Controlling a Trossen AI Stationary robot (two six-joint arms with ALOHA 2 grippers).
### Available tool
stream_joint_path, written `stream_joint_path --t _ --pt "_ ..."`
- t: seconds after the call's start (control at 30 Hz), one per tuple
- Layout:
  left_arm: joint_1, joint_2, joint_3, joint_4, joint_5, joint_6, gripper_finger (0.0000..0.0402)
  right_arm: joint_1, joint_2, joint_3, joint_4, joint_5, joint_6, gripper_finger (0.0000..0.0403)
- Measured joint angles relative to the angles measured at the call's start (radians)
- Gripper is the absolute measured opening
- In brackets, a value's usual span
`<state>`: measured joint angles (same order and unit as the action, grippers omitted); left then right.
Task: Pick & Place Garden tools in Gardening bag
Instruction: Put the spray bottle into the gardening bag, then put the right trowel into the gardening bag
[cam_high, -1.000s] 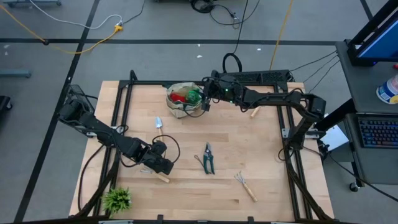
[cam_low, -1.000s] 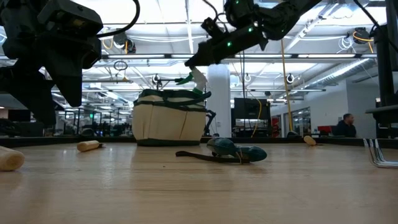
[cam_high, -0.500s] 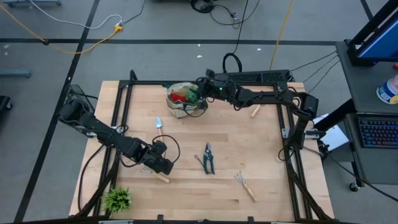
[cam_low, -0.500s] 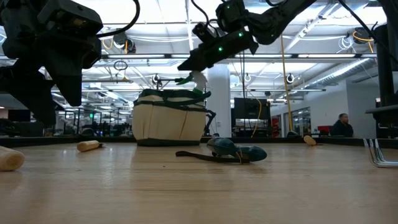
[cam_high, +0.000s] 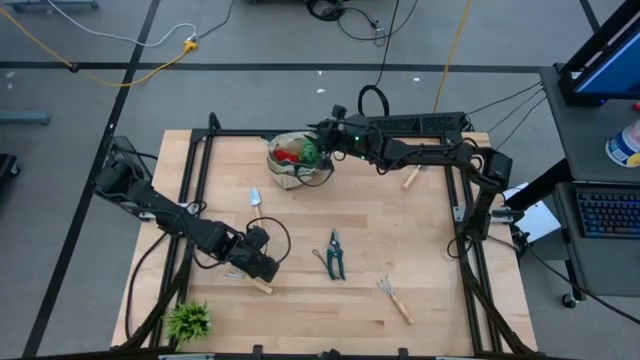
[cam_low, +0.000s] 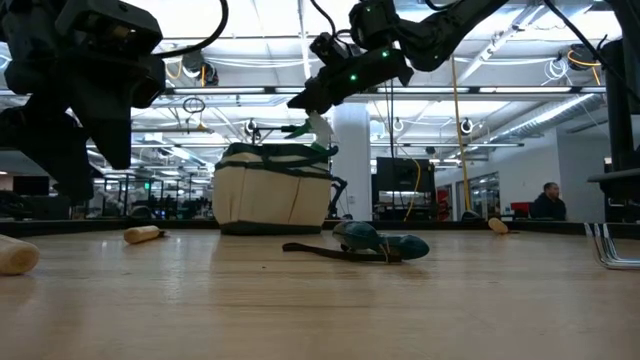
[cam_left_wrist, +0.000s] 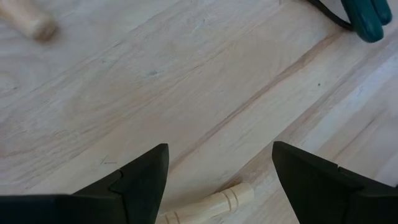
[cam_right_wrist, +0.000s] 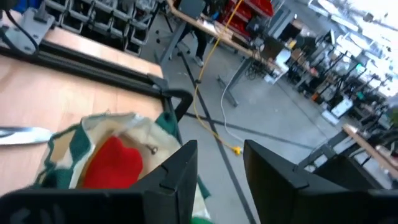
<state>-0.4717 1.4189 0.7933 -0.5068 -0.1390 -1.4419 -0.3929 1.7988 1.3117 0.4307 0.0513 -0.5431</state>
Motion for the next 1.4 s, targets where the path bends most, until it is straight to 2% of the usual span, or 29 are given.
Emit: stream_joint_path --t 0.17,0.33,0.57,0.8,0.93,1.1,1.4 --pt "0.0 0.0 0.0 0.023 0.005 0.035 0.0294 0.027 -0.018 0.0 0.029 0.0 0.008 0.0121" --pt "0.0 0.0 0.0 0.045 0.007 0.082 0.0294 0.071 -0.115 0.0 -0.024 -0.003 0.009 0.0121" --pt "0.0 0.0 0.0 0.046 -0.015 0.172 0.0294 0.088 -0.315 0.001 -0.358 0.021 0.175 0.0121" --pt "0.0 0.0 0.0 0.049 -0.069 0.209 0.0294 0.087 -0.466 0.001 -0.702 0.258 0.329 0.0121" --pt "0.0 0.0 0.0 0.048 -0.071 0.208 0.0294 0.087 -0.523 0.001 -0.876 0.315 0.467 0.0121" --pt "0.0 0.0 0.0 0.048 -0.082 0.214 0.0294 0.086 -0.564 0.0 -1.035 0.318 0.611 0.0121" --pt "0.01 0.0 0.0 0.053 -0.275 0.38 0.0294 0.055 -0.567 0.0 -1.231 0.315 0.715 0.0125"
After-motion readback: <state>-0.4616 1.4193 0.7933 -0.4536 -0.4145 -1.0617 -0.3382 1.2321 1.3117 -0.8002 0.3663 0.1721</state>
